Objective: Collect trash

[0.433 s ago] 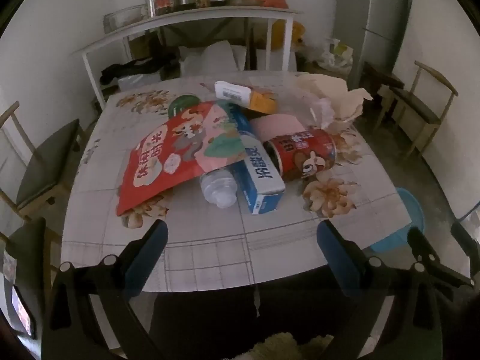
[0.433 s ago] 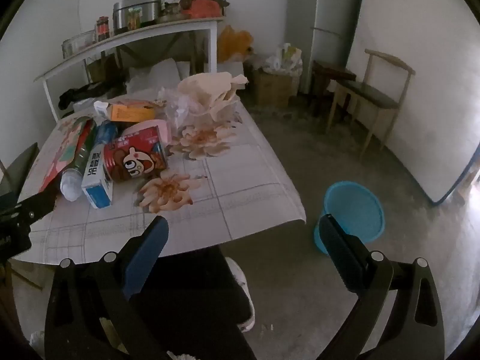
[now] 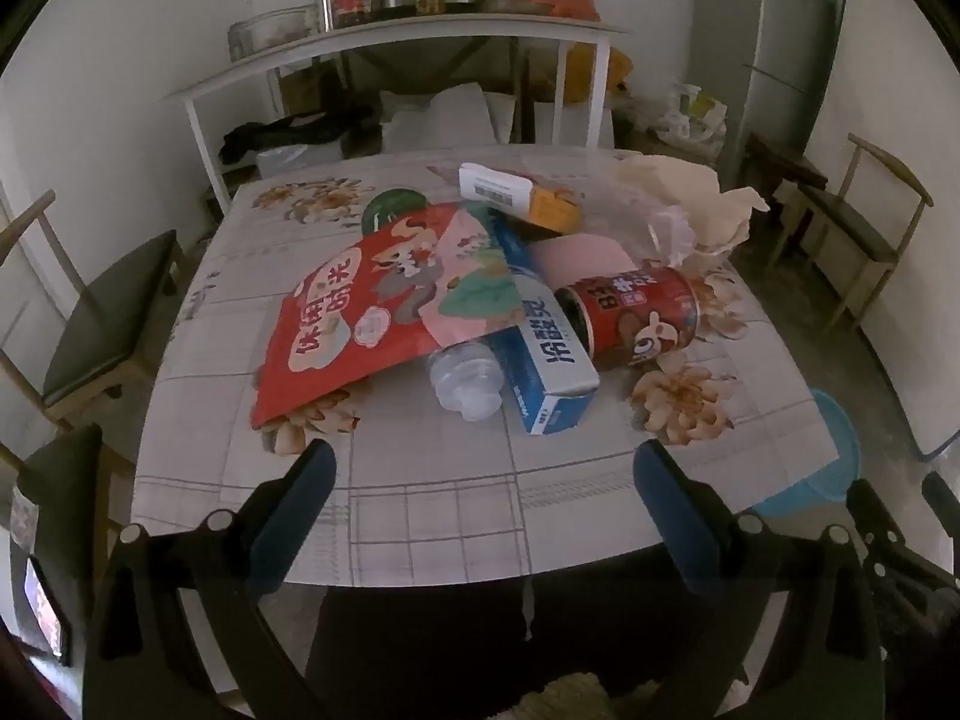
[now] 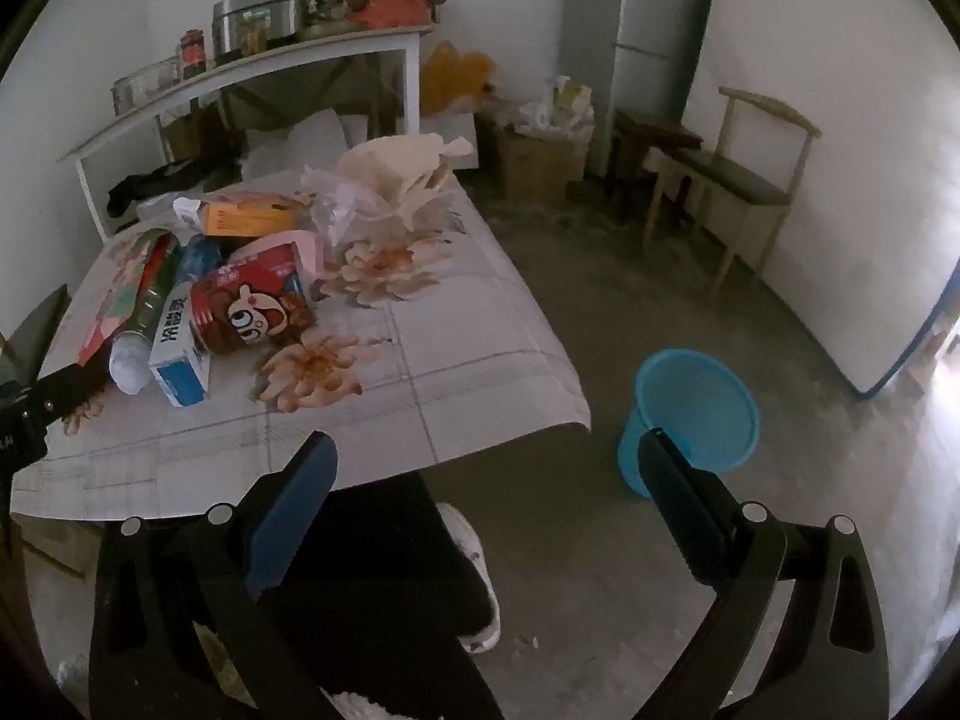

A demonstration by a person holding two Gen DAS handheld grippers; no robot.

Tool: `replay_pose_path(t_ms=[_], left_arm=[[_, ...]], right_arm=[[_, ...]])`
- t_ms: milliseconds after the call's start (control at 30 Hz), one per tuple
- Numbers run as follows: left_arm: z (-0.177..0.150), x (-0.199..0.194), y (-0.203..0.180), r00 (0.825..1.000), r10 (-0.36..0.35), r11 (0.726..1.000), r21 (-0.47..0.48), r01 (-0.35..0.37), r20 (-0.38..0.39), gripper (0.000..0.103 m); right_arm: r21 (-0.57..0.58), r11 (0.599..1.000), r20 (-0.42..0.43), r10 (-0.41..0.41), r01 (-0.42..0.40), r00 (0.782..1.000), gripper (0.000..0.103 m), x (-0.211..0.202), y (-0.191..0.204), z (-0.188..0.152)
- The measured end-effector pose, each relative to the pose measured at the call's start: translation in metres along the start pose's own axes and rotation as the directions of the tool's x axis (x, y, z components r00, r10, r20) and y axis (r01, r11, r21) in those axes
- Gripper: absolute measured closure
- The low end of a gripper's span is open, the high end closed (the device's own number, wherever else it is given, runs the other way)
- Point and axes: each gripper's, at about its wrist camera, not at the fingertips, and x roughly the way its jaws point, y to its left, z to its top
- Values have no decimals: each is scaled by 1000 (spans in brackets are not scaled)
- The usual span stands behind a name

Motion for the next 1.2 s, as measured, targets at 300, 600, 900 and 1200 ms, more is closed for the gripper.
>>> replay_pose_path(t_ms=[300,600,900,1200], left_arm=[[2,-3,5,999,41,999,-10,-41,25,6],[3,-3,6,997,62,998,-20,-61,38,6],[2,-1,7,998,58,998,-18,-57,32,6],[1,1,5,998,55,998,-16,-55,22,6]], right_arm=[[-7,1000,4,-11,11,1000,7,1,1,1],[-7,1000,8,-10,10,1000,7,-2,1,5],[-6,1000,5,-12,12,1000,7,-2,2,6],[-5,1000,5,-11,11,1000,7,-2,2,6]])
